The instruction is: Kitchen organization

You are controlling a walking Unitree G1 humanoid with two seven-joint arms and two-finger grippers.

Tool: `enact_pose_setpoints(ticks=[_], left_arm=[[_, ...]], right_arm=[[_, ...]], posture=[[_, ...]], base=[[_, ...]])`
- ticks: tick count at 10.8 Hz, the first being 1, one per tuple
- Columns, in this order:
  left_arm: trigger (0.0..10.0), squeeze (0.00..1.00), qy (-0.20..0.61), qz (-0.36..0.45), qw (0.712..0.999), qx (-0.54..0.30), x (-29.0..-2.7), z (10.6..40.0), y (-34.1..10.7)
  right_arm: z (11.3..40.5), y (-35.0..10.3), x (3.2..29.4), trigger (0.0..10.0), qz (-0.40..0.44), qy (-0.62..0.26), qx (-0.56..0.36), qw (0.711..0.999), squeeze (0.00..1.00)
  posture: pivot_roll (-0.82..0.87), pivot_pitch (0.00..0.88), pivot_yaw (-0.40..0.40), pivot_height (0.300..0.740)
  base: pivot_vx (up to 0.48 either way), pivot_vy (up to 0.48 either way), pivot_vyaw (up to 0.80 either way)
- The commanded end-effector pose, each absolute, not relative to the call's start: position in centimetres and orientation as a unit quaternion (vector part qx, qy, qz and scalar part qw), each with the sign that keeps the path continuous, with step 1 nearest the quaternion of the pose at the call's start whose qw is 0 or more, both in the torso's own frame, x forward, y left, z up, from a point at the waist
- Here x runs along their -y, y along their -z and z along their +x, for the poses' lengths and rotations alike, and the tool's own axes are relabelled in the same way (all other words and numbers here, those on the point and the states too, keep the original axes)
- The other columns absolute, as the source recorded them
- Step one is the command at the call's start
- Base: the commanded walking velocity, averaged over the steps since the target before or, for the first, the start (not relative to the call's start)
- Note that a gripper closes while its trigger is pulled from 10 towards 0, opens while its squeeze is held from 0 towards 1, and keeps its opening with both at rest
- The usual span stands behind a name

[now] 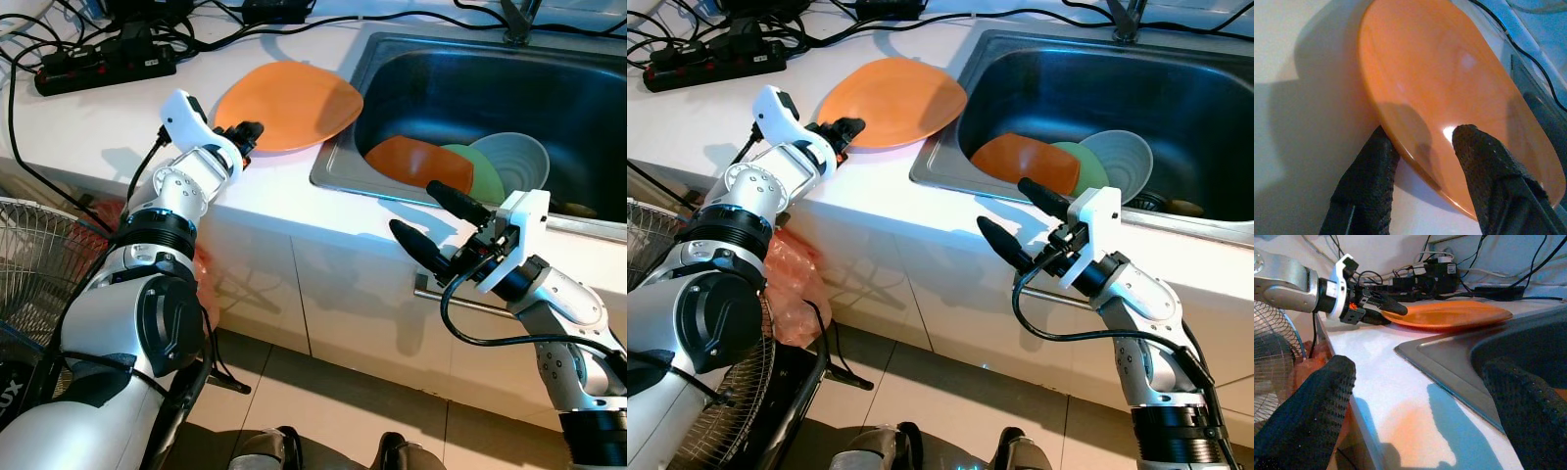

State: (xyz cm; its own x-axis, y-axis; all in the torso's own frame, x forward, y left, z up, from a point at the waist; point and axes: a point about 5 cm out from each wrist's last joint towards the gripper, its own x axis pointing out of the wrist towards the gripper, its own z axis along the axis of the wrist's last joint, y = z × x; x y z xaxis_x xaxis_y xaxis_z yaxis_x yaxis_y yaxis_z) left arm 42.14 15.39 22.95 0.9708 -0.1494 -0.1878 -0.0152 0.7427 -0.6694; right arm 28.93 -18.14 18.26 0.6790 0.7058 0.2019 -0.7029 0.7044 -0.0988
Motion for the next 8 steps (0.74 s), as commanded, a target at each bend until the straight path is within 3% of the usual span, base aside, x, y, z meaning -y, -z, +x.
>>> enact_pose_setpoints(ticks=[1, 8], left_arm=[[0.0, 0.0, 0.034, -0.351, 0.924, -0.147, -15.09, 41.92, -21.61], [0.0, 0.0, 0.029, -0.345, 0.929, -0.135, -15.26, 41.87, -21.27]], right_arm=[[28.93, -17.39, 17.97, 10.0, -0.002, -0.387, 0.09, 0.918, 0.0], [29.0, -17.18, 17.61, 10.0, 0.001, -0.392, 0.09, 0.916, 0.0]], posture=[[-0.04, 0.187, 0.091, 0.74], [-0.04, 0.158, 0.091, 0.74]], base=[[0.0, 0.0, 0.0], [0.0, 0.0, 0.0]])
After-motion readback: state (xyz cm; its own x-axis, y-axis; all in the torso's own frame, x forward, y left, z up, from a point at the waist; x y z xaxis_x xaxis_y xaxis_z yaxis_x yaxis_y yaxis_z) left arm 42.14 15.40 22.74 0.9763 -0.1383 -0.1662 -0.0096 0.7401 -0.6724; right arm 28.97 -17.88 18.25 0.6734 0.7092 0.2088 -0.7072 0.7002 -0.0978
